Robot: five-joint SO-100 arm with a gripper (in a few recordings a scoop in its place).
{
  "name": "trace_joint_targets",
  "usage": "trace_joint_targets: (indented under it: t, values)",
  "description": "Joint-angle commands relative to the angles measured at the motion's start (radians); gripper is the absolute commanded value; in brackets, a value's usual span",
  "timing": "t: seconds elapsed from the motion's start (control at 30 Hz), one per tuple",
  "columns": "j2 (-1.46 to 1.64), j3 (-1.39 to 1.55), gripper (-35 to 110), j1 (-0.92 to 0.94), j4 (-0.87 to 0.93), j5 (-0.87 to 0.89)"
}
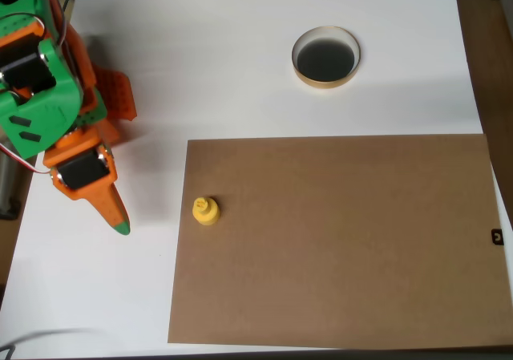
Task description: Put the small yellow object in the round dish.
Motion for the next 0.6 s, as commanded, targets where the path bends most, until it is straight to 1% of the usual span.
trace_joint_targets:
  t: [0.0,0.27,0.4,0.43,0.5,0.57]
  values:
    - [0.015,-0.020,0,0.008,0.017,-0.009]
    - [0.015,-0.026,0,0.018,0.040,0.046]
    - [0.015,-0.023,2,0.028,0.026,0.025]
    - [0.015,-0.021,3,0.051,0.012,0.020]
    - [0.018,-0.037,5,0.152,0.009,0.092]
    - [0.025,-0.063,8,0.215,0.003,0.052]
